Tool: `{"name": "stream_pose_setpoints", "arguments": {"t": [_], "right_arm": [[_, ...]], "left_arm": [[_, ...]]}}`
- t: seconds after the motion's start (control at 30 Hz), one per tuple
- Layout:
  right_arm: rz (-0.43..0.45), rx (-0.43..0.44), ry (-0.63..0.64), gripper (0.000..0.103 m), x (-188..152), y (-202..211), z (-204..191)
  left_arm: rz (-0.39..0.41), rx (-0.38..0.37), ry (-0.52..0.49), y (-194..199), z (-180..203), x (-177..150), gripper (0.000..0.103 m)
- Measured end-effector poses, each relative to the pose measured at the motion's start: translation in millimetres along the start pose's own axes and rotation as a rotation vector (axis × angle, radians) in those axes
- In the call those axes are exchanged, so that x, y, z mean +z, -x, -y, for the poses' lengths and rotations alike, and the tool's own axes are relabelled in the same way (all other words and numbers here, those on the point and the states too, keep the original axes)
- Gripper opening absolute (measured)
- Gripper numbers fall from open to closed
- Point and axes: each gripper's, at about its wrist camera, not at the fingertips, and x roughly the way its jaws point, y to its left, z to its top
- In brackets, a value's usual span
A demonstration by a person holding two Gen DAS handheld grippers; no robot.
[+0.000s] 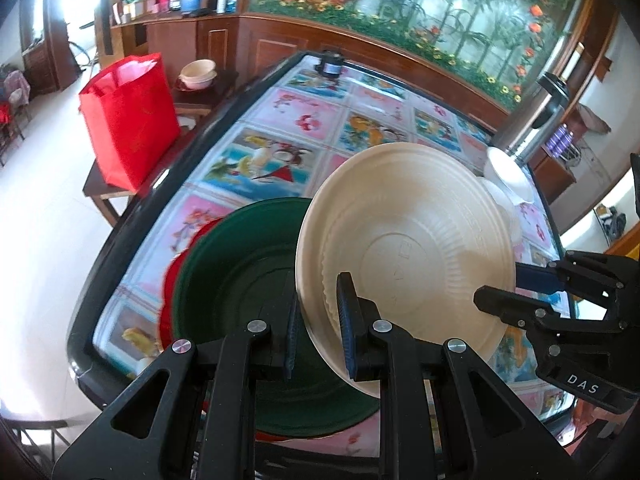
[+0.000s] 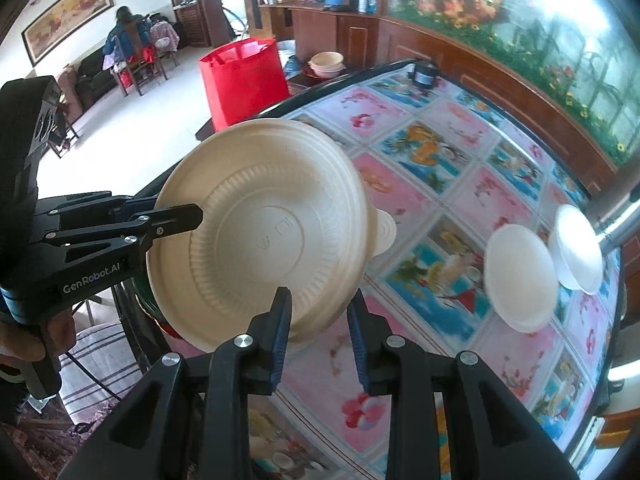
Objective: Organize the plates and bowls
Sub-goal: 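Lower the beige plate into the green basin with both tools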
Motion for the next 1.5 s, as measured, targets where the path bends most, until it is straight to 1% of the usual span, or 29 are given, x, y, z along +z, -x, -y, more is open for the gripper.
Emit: {"name": "stream_pose_setpoints", "arguments": {"t": [0.2, 0.3, 0.43, 0.6, 0.63, 0.7, 0.9, 1.2, 1.33, 1.5], "right_arm": [[-0.036, 0.031, 0.03, 0.033, 8.8, -24.6, -16.9], [-0.047, 0.034, 0.039, 0.035, 10.7, -29.8, -23.4], [-0.06, 0.048, 0.053, 0.035, 12.4, -35.2, -30.8], [-0.081, 0.058, 0.071, 0.035, 12.7, -45.1, -40.2], [-0.085, 0.058, 0.073, 0.036, 12.6, -47.3, -41.5], [-0.081, 0.058, 0.074, 0.04, 13.3, -48.6, -42.6], [-0.085, 0.06, 0.079, 0.041, 12.0, -47.4, -45.7], [-0.084, 0.072, 0.077, 0.041, 7.1, -44.1, -44.7], [-0.08, 0.068, 0.073, 0.041, 5.7, -42.9, -43.8], [-0.059, 0.067, 0.054, 0.045, 5.2, -37.3, -39.3]], "left_arm": [[-0.015, 0.028, 0.046, -7.2, -26.6, -5.6, 0.018], [-0.028, 0.028, 0.061, -10.1, -34.8, -9.5, 0.018], [-0.037, 0.036, 0.068, -13.8, -43.6, -13.0, 0.018], [-0.067, 0.05, 0.086, -24.7, -54.6, -20.3, 0.018], [-0.068, 0.044, 0.086, -25.6, -55.0, -21.1, 0.018], [-0.061, 0.056, 0.076, -24.7, -53.3, -22.2, 0.018], [-0.05, 0.06, 0.058, -20.4, -51.9, -24.9, 0.018], [-0.061, 0.056, 0.046, -21.1, -50.8, -28.9, 0.018], [-0.055, 0.075, 0.03, -22.9, -47.3, -30.4, 0.018], [-0.042, 0.102, 0.017, -23.5, -46.0, -30.0, 0.018]]}}
